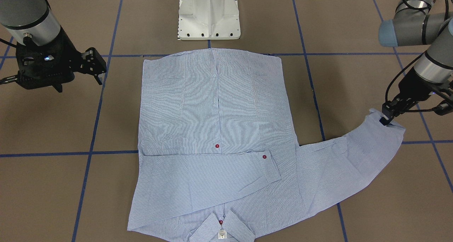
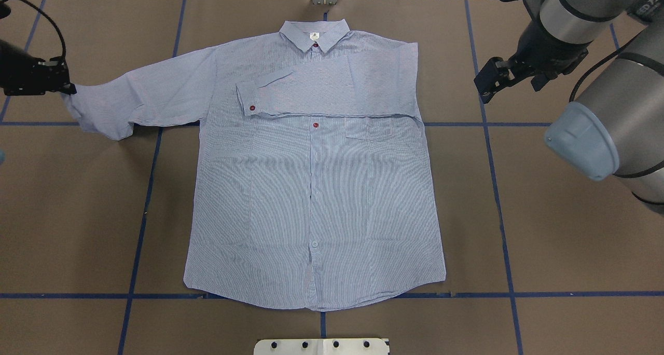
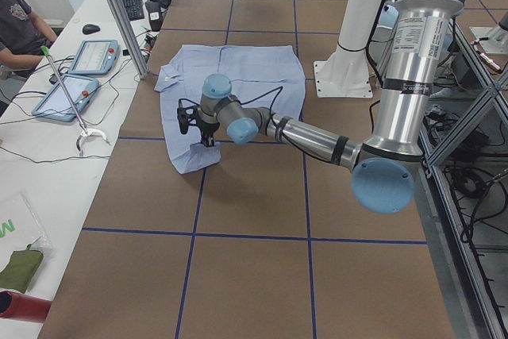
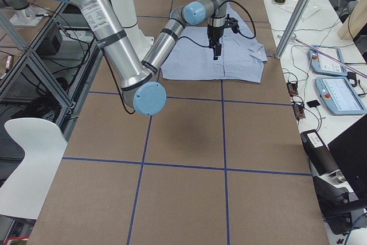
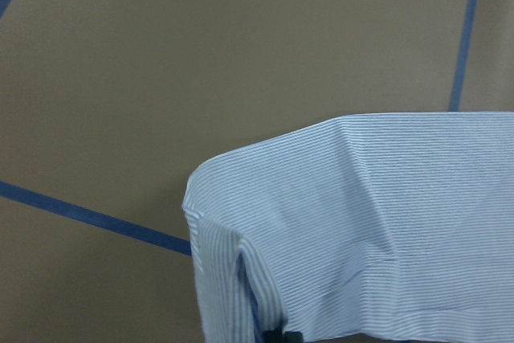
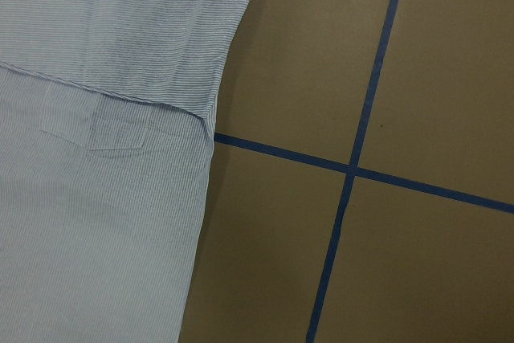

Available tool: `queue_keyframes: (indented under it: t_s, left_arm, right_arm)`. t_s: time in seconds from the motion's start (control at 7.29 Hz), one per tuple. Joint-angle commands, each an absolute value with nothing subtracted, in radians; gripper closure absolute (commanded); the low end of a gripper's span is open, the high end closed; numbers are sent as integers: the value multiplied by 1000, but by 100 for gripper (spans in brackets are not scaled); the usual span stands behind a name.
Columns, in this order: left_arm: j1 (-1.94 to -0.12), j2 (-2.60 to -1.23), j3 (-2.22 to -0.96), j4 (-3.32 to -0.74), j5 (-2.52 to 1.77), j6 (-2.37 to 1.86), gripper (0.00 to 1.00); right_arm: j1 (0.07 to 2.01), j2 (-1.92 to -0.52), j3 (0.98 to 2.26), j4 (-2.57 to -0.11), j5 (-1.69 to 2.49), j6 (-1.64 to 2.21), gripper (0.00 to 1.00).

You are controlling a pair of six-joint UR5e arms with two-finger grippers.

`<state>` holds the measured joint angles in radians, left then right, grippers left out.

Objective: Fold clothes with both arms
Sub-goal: 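Carry the held sleeve with the left gripper across the chest toward the collar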

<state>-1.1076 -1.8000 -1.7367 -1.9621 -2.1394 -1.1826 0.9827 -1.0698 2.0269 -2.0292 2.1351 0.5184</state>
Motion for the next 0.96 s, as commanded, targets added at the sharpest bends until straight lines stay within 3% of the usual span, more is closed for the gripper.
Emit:
queue_keyframes:
  t_s: [0.0,0.27,0.82]
  left_arm:
    - [-1097,-2036,-1746,-1721,-2143,-1271,100]
    - [-998,-2194,-1715,-1667,-2148,-1409,100]
    - [-902,-2460,-1463,-1782,-2140,-1645,100]
  right_arm:
    - [1011,-1153,2066,-2025,2138,456,0]
    - [1028,-1204,2079,-2023,2144,449,0]
    - [1054,-1249,2103,-2022,2146,443,0]
